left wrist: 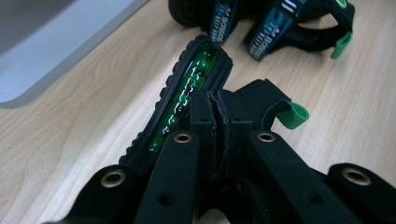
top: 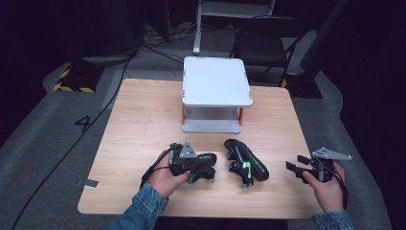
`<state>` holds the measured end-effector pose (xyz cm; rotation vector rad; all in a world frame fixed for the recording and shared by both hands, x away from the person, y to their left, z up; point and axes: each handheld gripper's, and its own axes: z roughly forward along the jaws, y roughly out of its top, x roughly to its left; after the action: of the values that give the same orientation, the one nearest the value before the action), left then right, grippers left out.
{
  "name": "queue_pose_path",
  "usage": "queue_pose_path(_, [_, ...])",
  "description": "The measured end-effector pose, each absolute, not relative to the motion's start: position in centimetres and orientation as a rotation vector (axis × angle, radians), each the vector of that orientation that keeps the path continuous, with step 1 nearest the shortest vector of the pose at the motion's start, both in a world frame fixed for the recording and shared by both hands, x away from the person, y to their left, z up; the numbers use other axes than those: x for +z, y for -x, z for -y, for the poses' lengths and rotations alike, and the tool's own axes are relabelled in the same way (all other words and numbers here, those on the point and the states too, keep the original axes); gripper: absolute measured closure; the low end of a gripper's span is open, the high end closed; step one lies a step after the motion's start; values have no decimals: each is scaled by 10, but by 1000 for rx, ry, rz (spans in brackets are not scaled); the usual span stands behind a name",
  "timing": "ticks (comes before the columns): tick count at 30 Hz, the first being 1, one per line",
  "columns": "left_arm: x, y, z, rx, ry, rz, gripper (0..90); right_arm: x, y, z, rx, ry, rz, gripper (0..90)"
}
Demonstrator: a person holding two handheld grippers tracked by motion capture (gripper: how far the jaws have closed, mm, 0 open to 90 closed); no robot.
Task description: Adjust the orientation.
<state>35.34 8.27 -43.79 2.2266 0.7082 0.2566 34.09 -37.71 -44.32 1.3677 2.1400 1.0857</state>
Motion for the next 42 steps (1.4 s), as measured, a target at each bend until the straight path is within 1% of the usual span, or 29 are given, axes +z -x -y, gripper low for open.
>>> queue_pose_path(5, [-435,-361,-90,276,-2180,-731,829,-445,-336,383,1076,-1391,-2130,375])
queue_pose_path(6, [-433,-362,-91,296,-2180,-738,804,-446,-335,384,1075,-1394,-2128,374])
queue_pose_path(7, [-433,-363,-92,317,-2183,-744,759,-446,-334,384,1073,-1399,-2128,374])
queue_pose_path(8, [-433,-363,-92,317,-2183,-744,745,-446,-334,384,1073,-1399,-2128,374])
queue_pose_path(9, [-434,-365,-95,353,-2189,-759,725,-447,-335,385,1071,-1400,-2130,374])
queue_pose_path(11, [-435,-366,-97,370,-2174,-759,719,-448,-336,385,1071,-1405,-2133,373])
queue_pose_path(12, [-435,-366,-97,370,-2174,-759,700,-448,-336,385,1071,-1405,-2133,373])
queue_pose_path(13, [-436,-365,-99,414,-2173,-760,684,-449,-337,383,1072,-1401,-2138,373])
queue_pose_path(15, [-436,-365,-100,432,-2175,-763,674,-449,-338,382,1077,-1397,-2143,372])
queue_pose_path(16, [-437,-366,-103,504,-2172,-763,673,-449,-339,381,1076,-1393,-2148,371])
queue_pose_path(17, [-438,-367,-105,537,-2175,-761,674,-449,-339,380,1078,-1392,-2147,371])
queue_pose_path(18, [-438,-367,-105,537,-2175,-761,674,-449,-340,379,1080,-1392,-2153,371])
queue_pose_path(19, [-440,-368,-107,566,-2167,-767,674,-449,-340,378,1076,-1386,-2154,370])
queue_pose_path(22, [-442,-371,-113,580,-2152,-795,659,-449,-341,376,1075,-1380,-2163,369])
queue_pose_path(24, [-445,-375,-116,597,-2144,-817,611,-450,-341,375,1076,-1379,-2167,368])
queue_pose_path(30, [-452,-386,-126,584,-2107,-910,588,-452,-340,374,1066,-1384,-2174,366])
queue_pose_path(33, [-449,-386,-130,577,-2090,-949,543,-452,-340,374,1065,-1384,-2173,366])
queue_pose_path(37, [-447,-387,-137,613,-2108,-1009,540,-452,-339,376,1062,-1382,-2169,364])
queue_pose_path(38, [-450,-388,-142,607,-2110,-1046,519,-452,-339,376,1062,-1382,-2168,364])
queue_pose_path(39, [-452,-389,-144,588,-2086,-1052,456,-452,-340,375,1067,-1382,-2168,364])
queue_pose_path(42, [-452,-388,-146,563,-2064,-1054,479,-452,-341,373,1065,-1373,-2179,364])
